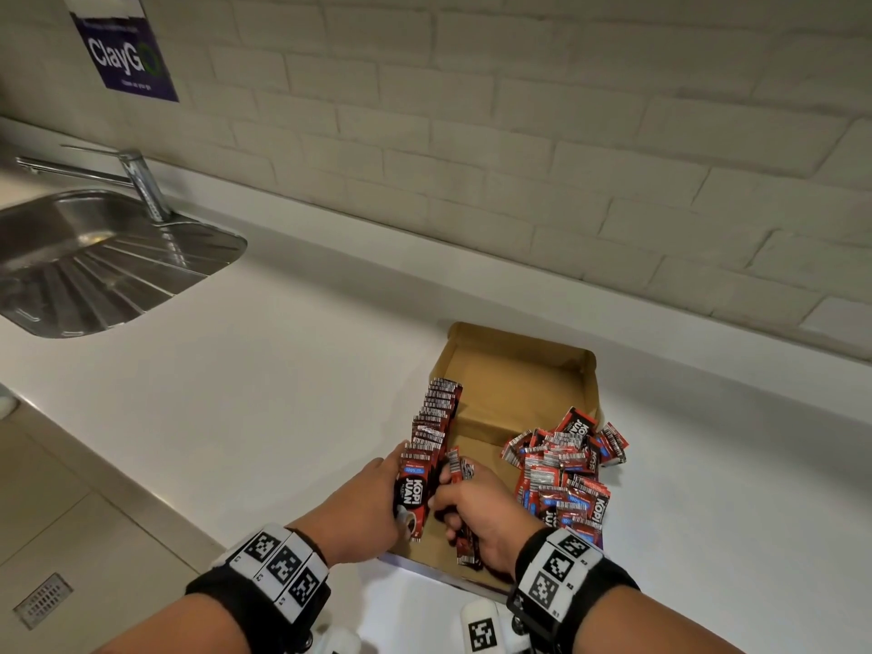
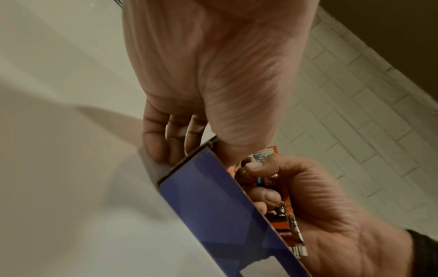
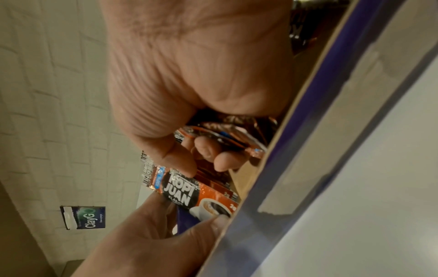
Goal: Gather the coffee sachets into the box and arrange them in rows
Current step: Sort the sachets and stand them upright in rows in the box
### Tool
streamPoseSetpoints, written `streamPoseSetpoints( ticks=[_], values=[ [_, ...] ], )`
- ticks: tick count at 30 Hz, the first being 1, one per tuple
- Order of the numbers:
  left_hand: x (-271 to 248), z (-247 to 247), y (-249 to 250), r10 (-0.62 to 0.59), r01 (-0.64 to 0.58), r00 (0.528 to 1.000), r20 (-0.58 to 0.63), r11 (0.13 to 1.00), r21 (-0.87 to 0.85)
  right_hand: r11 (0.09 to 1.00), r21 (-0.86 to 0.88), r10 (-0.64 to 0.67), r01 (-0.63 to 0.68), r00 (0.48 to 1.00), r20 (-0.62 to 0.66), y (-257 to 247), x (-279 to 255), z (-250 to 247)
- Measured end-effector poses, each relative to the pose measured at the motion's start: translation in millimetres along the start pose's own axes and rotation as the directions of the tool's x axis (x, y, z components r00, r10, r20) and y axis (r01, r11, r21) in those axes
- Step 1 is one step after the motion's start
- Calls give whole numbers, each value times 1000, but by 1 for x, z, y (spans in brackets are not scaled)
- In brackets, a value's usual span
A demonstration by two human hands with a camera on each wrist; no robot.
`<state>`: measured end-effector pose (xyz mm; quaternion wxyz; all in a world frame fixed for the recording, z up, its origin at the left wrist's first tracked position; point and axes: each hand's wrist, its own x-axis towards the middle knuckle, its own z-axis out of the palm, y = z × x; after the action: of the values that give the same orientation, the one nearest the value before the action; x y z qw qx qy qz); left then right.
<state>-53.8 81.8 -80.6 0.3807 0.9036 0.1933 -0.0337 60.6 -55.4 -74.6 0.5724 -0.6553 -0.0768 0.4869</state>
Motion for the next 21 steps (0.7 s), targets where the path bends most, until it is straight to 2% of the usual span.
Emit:
streamPoseSetpoints(
  ticks=[10, 21],
  values=[
    [2, 5, 6, -7, 17, 995, -103, 995, 96, 999, -38, 10, -9, 1000, 12, 1, 0, 2],
    [6, 5, 8, -81, 79, 997, 18, 990, 120, 988, -152, -5, 11, 999, 44, -3, 0, 1]
  ],
)
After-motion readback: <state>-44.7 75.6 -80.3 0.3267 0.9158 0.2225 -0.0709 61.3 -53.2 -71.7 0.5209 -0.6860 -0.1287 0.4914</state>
